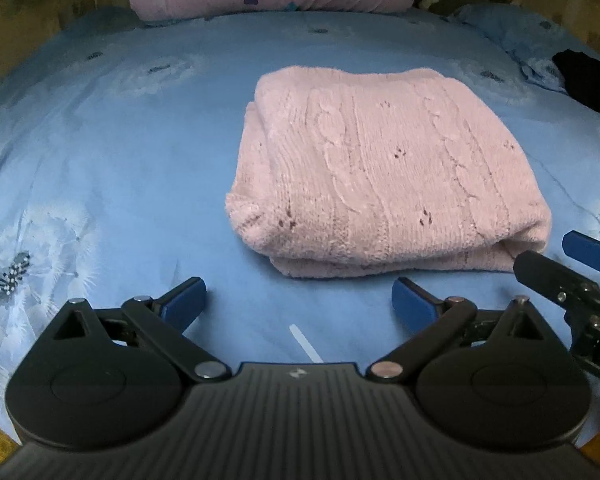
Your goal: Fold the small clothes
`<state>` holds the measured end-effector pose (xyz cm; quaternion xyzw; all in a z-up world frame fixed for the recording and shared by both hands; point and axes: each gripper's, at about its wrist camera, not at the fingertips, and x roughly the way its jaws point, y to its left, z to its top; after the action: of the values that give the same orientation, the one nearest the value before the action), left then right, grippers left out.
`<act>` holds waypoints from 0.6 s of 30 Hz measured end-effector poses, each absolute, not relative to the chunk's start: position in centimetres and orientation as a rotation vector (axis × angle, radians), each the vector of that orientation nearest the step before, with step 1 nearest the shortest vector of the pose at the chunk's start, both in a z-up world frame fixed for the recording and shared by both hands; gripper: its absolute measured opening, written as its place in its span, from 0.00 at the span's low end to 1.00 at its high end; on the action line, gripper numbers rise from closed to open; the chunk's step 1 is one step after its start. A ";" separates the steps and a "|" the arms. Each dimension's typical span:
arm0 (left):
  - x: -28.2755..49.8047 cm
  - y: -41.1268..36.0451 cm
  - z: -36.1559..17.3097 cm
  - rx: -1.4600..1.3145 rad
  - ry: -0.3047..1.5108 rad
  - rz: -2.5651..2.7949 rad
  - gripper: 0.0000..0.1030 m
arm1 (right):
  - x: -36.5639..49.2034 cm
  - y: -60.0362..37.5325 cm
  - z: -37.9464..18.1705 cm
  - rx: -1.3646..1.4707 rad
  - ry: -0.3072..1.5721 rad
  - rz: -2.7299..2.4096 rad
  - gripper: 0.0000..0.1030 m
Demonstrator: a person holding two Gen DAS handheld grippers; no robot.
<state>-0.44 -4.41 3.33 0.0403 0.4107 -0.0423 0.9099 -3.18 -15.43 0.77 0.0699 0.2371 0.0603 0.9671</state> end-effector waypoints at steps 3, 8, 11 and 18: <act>-0.3 -4.4 3.0 0.092 0.852 -0.084 0.98 | -3.2 -15.3 0.5 0.138 0.483 0.124 0.68; -0.2 -4.6 2.6 0.104 0.848 -0.077 0.98 | -3.1 -15.1 0.2 0.138 0.494 0.128 0.68; -0.1 -4.6 2.6 0.103 0.848 -0.075 0.98 | -3.0 -15.1 0.1 0.144 0.499 0.126 0.68; -0.1 -4.8 2.4 0.104 0.849 -0.072 0.99 | -2.9 -15.2 0.0 0.150 0.501 0.127 0.68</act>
<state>-0.14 -4.78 2.42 0.0503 0.4115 -0.0351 0.9093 -2.92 -15.15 0.04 0.0740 0.2477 0.0627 0.9640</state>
